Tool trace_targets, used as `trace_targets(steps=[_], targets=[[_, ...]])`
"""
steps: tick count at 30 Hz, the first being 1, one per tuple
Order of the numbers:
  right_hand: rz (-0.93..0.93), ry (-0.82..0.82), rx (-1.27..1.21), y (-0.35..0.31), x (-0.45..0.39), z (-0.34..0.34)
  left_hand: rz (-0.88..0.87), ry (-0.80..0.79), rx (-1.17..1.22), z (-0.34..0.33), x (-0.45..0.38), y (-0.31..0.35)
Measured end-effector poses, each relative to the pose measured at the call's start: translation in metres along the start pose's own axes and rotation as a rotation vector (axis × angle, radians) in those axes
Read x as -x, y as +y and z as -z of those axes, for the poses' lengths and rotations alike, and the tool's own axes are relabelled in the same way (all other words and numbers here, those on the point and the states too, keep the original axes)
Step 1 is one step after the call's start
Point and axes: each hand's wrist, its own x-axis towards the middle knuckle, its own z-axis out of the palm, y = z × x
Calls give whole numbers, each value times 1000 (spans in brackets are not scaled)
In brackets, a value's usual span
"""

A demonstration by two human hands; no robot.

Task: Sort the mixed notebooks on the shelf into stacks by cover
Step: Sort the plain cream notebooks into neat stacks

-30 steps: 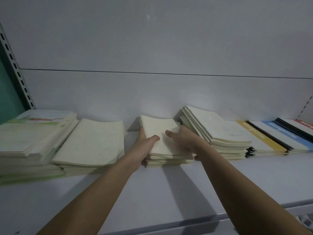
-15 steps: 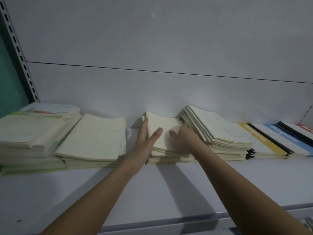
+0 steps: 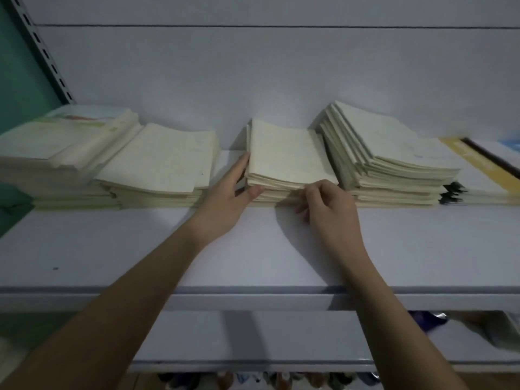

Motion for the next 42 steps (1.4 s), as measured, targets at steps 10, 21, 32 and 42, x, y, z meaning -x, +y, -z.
trace_targets(steps=[10, 21, 32, 42], targets=[[196, -186, 81, -19, 22, 5, -89, 188, -206, 6, 29, 30], [519, -384, 498, -111, 12, -151, -76, 394, -905, 210, 76, 39], [249, -589, 753, -135, -13, -195, 135, 99, -519, 284, 45, 50], [488, -156, 439, -215, 34, -208, 508, -254, 708, 280, 45, 75]])
